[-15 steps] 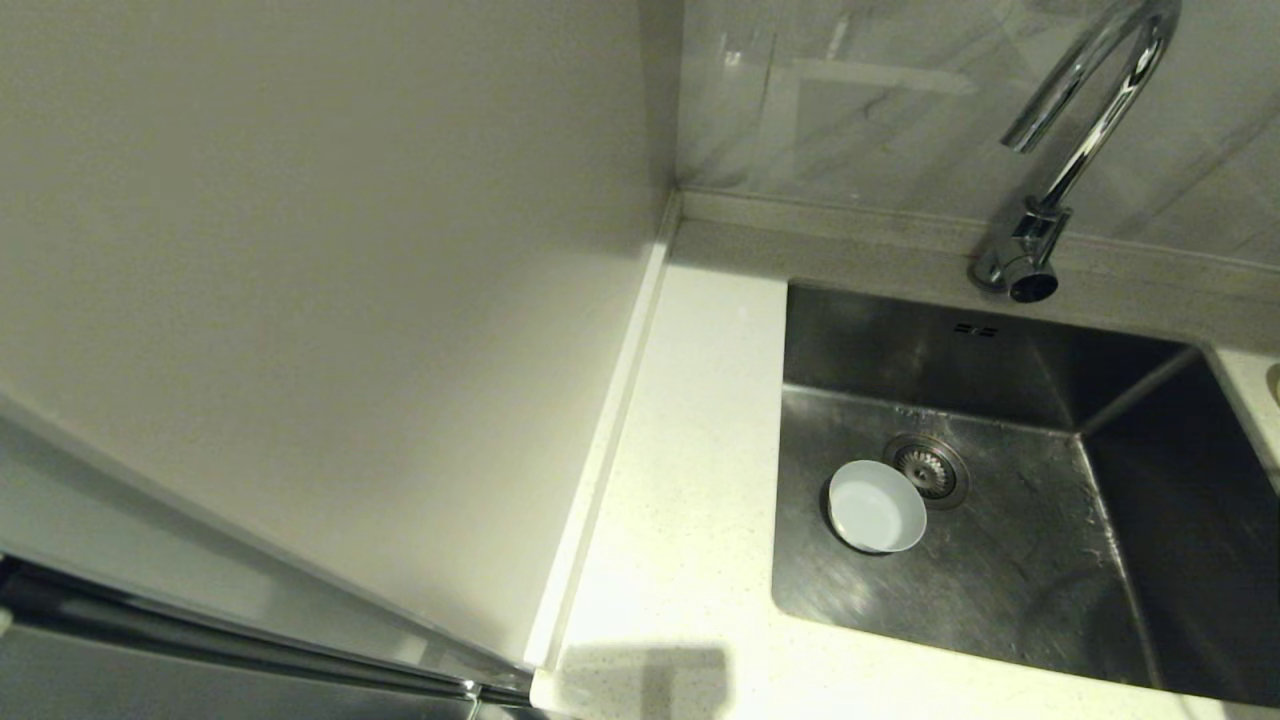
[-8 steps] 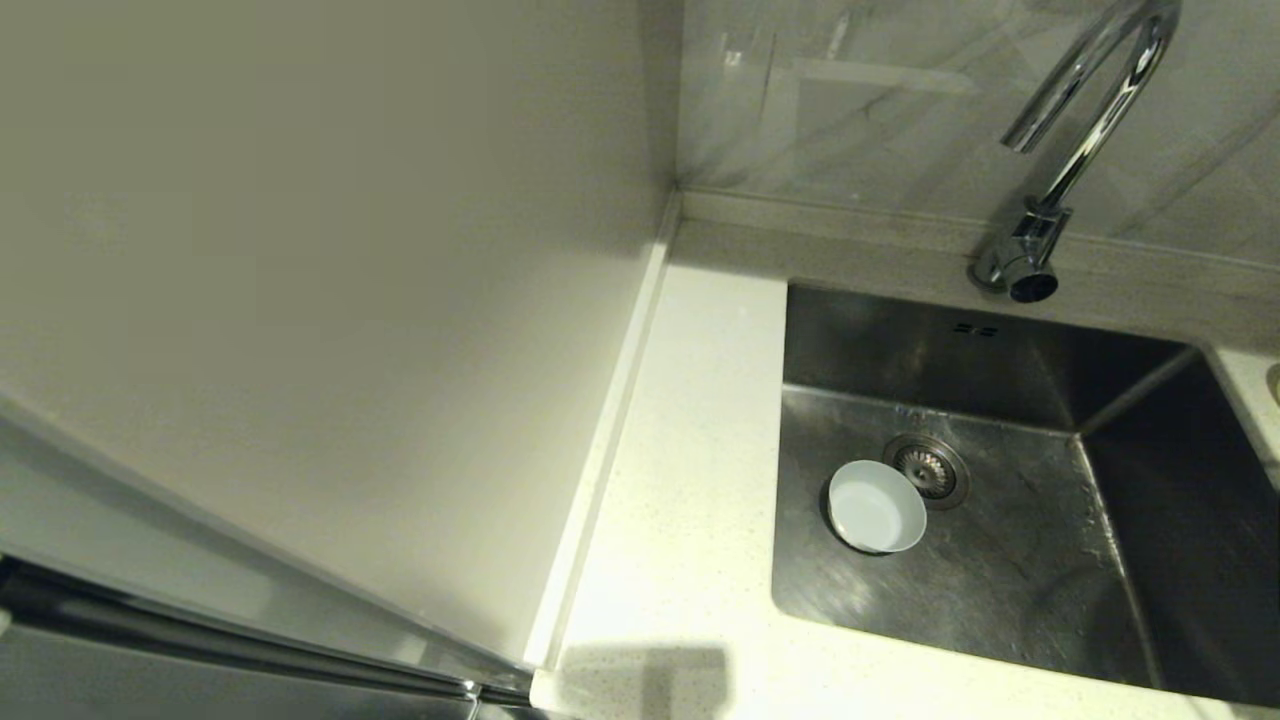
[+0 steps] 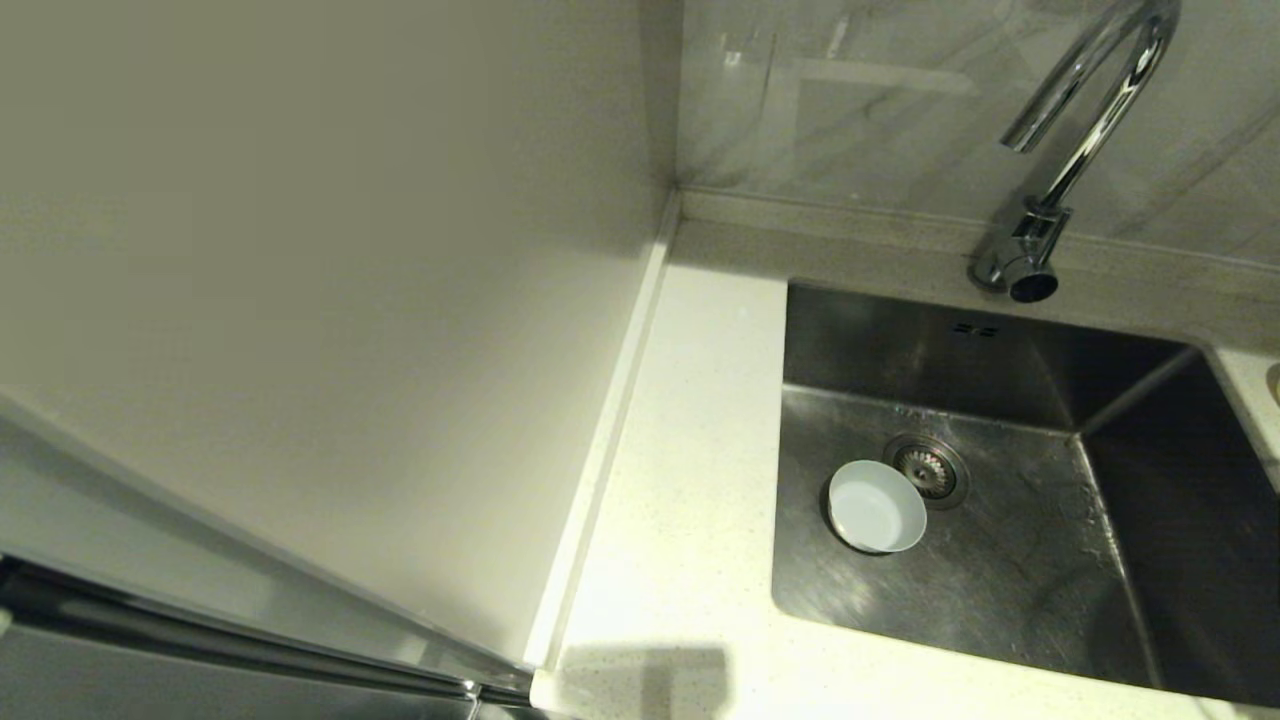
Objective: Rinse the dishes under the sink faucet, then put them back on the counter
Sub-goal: Put a bowl back to the table from the sink
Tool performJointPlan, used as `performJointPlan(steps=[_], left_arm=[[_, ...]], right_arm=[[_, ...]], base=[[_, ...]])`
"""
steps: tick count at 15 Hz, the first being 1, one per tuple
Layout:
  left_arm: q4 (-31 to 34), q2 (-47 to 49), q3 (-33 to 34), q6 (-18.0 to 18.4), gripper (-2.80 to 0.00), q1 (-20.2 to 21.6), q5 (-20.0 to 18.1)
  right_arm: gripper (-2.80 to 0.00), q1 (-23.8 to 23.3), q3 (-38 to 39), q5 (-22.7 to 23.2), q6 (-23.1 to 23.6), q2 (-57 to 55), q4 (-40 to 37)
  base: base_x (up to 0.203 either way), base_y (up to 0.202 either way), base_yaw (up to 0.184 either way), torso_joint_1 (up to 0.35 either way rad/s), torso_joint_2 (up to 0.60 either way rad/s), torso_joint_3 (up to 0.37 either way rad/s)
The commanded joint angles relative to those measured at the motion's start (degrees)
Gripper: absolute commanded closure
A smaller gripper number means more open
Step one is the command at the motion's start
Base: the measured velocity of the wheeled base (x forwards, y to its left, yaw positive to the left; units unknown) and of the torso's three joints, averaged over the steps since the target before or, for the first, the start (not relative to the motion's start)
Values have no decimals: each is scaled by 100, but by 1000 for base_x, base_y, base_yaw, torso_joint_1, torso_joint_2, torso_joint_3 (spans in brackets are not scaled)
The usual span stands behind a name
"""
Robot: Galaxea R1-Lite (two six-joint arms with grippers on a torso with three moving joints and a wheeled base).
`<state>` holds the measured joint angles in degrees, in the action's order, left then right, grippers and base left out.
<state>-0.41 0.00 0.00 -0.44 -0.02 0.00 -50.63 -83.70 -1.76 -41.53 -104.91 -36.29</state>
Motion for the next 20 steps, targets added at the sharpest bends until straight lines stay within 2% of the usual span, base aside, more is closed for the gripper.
performJointPlan(steps=[1,8,10,12,14,16,20], left_arm=[[-2,0,18,0,0,2,0],[-2,0,18,0,0,2,0],[-2,0,18,0,0,2,0],[-2,0,18,0,0,2,0],[-2,0,18,0,0,2,0],[-2,0,18,0,0,2,0],[-2,0,18,0,0,2,0]], right_arm=[[-280,9,21,0,-29,6,-19],[-280,18,-23,43,24,145,60],[-280,36,-38,275,36,303,368],[-280,264,-106,555,110,549,528],[-280,790,-179,777,271,858,529],[-280,1672,-168,849,314,1140,434],[-280,3916,61,894,353,1640,-46]], base=[[0,0,0,0,0,0],[0,0,0,0,0,0],[0,0,0,0,0,0],[0,0,0,0,0,0],[0,0,0,0,0,0],[0,0,0,0,0,0],[0,0,0,0,0,0]])
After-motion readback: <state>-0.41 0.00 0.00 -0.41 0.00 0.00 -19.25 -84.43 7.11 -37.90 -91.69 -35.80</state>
